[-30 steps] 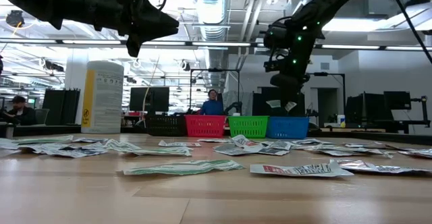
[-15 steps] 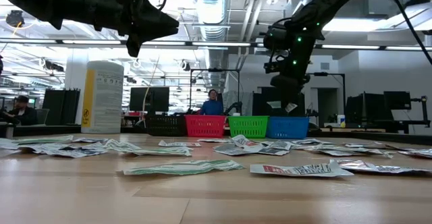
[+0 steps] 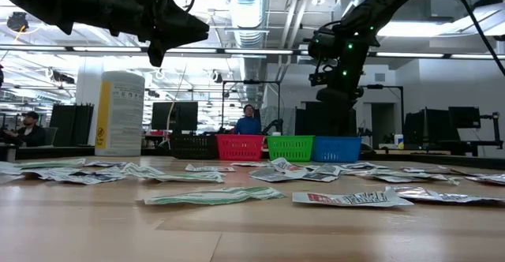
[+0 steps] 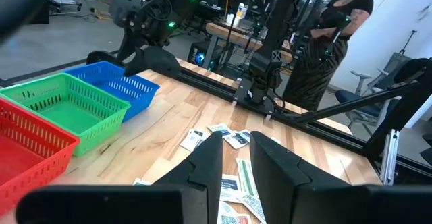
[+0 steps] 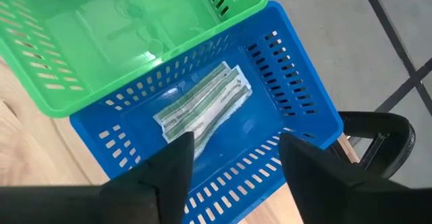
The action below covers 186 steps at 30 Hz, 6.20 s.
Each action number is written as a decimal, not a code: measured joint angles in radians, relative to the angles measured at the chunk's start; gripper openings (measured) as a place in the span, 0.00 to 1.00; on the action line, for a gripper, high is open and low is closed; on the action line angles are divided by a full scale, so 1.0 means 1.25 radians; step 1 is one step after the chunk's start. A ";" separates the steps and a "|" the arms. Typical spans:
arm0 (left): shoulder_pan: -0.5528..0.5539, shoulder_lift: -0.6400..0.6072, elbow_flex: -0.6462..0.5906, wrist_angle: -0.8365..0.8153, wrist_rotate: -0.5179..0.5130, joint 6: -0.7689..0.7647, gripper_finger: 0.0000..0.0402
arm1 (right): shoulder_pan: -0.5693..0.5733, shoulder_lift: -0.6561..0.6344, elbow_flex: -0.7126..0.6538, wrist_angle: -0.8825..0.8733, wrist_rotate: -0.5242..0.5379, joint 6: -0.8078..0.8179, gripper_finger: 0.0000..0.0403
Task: Pick & Place First Aid Supplies
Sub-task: Put the bandage pack into the blue bin
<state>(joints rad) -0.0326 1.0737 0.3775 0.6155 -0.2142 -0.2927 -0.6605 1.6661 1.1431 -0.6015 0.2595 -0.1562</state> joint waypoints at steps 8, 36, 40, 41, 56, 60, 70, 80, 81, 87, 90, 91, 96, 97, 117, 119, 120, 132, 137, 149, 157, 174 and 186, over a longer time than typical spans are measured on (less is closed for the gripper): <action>0.000 0.000 0.000 0.000 0.000 -0.002 0.19 | 0.001 0.000 0.000 0.000 0.000 0.000 0.55; 0.000 0.000 0.000 -0.005 -0.002 0.000 0.19 | 0.269 -0.020 -0.001 0.162 -0.253 -0.119 0.44; 0.000 0.000 0.000 -0.006 -0.002 0.000 0.19 | 0.317 -0.020 0.000 0.166 -0.253 -0.215 0.42; 0.000 0.000 0.000 -0.006 -0.002 0.000 0.19 | 0.327 -0.020 0.000 0.170 -0.253 -0.230 0.42; 0.000 0.000 0.000 -0.006 0.000 -0.002 0.19 | 0.407 0.058 -0.002 0.192 -0.278 -0.243 0.34; 0.000 0.000 0.000 -0.006 0.001 -0.002 0.19 | 0.408 0.109 0.000 0.194 -0.277 -0.250 0.33; -0.001 0.000 0.000 -0.007 0.002 -0.003 0.19 | 0.423 0.182 -0.001 0.196 -0.276 -0.287 0.30; -0.001 0.000 0.000 -0.007 0.002 -0.003 0.19 | 0.428 0.215 0.001 0.196 -0.272 -0.300 0.30; -0.001 0.000 0.000 -0.007 0.002 -0.003 0.19 | 0.428 0.213 0.001 0.196 -0.272 -0.300 0.30; -0.001 0.000 0.000 -0.007 0.002 -0.003 0.19 | 0.428 0.208 0.001 0.191 -0.270 -0.297 0.30; -0.001 0.000 0.000 -0.007 0.002 -0.003 0.19 | 0.429 0.208 0.001 0.182 -0.270 -0.296 0.30; -0.001 0.000 0.000 -0.007 0.002 -0.003 0.19 | 0.431 0.208 0.001 0.180 -0.270 -0.296 0.30; -0.001 0.000 0.000 -0.007 0.002 -0.003 0.19 | 0.434 0.207 0.031 0.126 -0.270 -0.297 0.30; -0.001 0.000 0.000 -0.007 0.002 -0.003 0.19 | 0.433 0.207 0.039 0.118 -0.270 -0.299 0.30; -0.001 0.000 0.000 -0.008 0.001 -0.003 0.19 | 0.404 0.226 0.089 0.121 -0.293 -0.350 0.30; -0.001 0.000 0.000 -0.008 0.001 -0.003 0.19 | 0.404 0.230 0.086 0.109 -0.293 -0.341 0.30; 0.000 0.000 0.000 -0.008 0.001 -0.003 0.19 | 0.402 0.230 0.085 0.110 -0.293 -0.339 0.30; -0.001 0.000 0.000 -0.008 0.001 -0.003 0.19 | 0.402 0.264 0.089 0.120 -0.293 -0.316 0.30; -0.001 0.000 0.000 -0.008 0.001 -0.003 0.19 | 0.402 0.266 0.089 0.115 -0.294 -0.314 0.30; -0.001 0.000 0.000 -0.008 0.001 -0.003 0.19 | 0.402 0.266 0.087 0.112 -0.294 -0.314 0.15; 0.000 0.000 0.000 -0.008 0.001 -0.003 0.19 | 0.402 0.266 0.087 0.111 -0.294 -0.314 0.10; -0.001 0.000 0.000 -0.008 0.001 -0.003 0.19 | 0.402 0.258 0.086 0.106 -0.265 -0.293 0.00; 0.000 0.001 0.000 -0.008 0.001 -0.003 0.19 | 0.394 0.133 0.087 0.036 -0.194 -0.294 0.00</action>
<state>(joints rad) -0.0330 1.0744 0.3775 0.6054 -0.2127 -0.2962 -0.1681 1.8323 1.2517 -0.5563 0.0166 -0.5232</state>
